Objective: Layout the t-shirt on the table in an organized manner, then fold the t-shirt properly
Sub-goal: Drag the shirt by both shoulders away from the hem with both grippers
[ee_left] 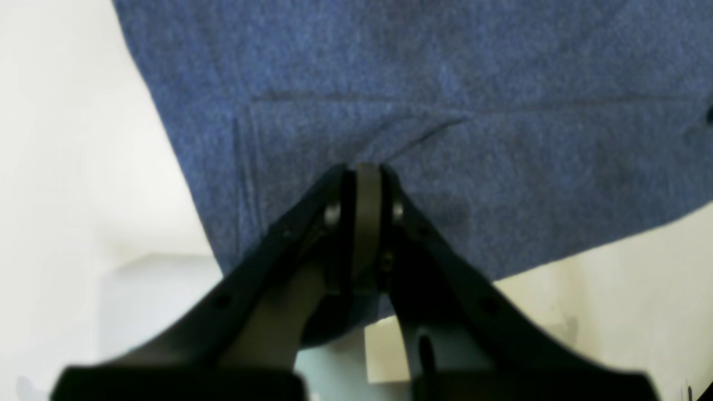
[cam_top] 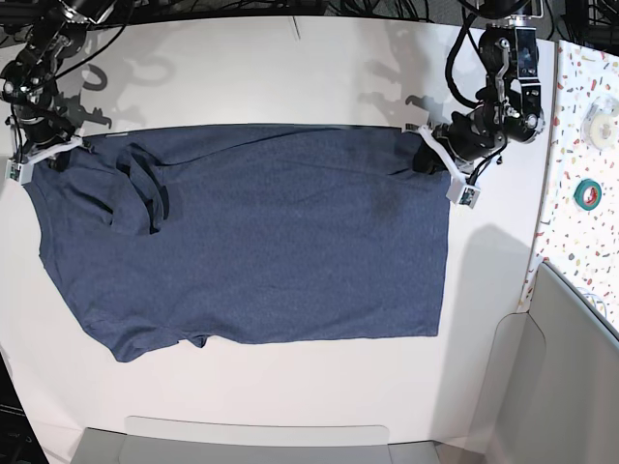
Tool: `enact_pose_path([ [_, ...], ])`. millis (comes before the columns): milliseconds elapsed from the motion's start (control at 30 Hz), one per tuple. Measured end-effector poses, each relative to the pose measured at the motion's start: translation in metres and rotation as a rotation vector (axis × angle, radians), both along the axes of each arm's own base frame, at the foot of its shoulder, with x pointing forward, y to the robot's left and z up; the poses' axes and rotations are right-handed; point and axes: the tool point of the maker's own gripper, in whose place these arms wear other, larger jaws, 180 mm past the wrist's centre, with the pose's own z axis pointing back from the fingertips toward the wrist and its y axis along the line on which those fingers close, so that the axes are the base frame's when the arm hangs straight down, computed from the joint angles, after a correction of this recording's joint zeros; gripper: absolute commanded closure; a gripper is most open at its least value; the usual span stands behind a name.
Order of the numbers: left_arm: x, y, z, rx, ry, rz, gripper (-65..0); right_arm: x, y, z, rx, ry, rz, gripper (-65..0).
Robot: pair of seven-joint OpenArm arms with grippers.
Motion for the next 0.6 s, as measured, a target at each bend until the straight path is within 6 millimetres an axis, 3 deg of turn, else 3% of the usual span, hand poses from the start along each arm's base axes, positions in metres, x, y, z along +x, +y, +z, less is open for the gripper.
enact_pose_path([
  [267, -0.018, 0.003, -0.001, -0.007, 0.008, -0.002, -1.3, -0.035, -0.002, 0.005, -0.080, 0.082, 0.031, 0.0],
  [400, -0.038, 0.003, 0.004, 0.049, 0.034, -0.036, -1.3, -0.053, -0.003, 0.011, -0.137, 0.134, 0.051, 0.0],
  [600, -0.056, 0.001, 0.004, 0.059, 0.070, -0.051, -1.3, -0.071, -0.001, 0.016, -0.170, 0.159, 0.071, 0.0],
])
